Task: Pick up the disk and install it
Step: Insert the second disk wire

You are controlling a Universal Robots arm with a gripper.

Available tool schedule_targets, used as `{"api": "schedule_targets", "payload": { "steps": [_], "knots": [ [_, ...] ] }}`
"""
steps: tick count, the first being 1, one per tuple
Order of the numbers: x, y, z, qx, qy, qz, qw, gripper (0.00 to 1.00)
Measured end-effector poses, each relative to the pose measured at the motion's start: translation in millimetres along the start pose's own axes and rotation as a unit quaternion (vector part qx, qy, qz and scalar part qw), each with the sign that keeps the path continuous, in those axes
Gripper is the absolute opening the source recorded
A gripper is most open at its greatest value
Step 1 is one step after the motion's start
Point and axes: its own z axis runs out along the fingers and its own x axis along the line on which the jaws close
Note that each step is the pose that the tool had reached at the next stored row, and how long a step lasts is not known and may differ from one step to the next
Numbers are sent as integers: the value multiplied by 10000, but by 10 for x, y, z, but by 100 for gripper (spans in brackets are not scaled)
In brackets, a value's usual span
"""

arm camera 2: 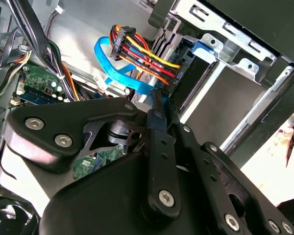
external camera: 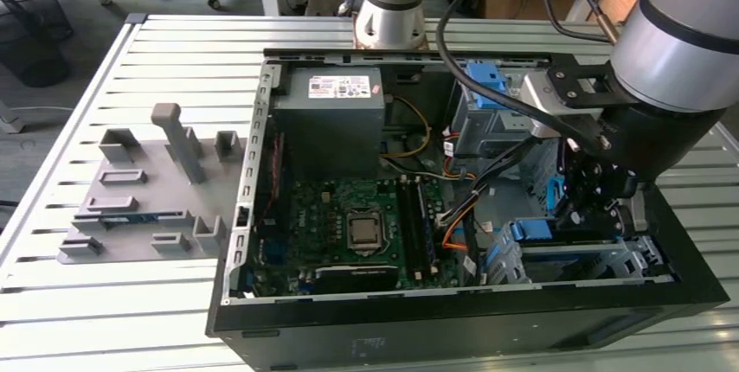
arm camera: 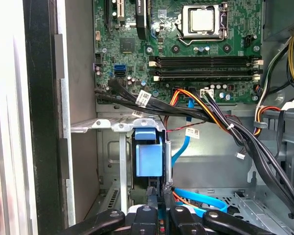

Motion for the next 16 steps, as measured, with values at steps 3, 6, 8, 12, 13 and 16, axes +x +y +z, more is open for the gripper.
{"api": "schedule_targets", "payload": {
  "steps": [3, 6, 8, 12, 13, 16],
  "knots": [
    [0, -1, 2, 0, -2, 0, 10000, 16],
    [0, -1, 3, 0, -3, 0, 10000, 17],
    [0, -1, 3, -1, -4, 0, 10000, 24],
    [0, -2, -11, -1, -11, 1, 10000, 24],
    [0, -3, -23, -1, -12, 1, 10000, 24],
    [1, -5, -49, -1, -12, 1, 10000, 24]
  ]
}}
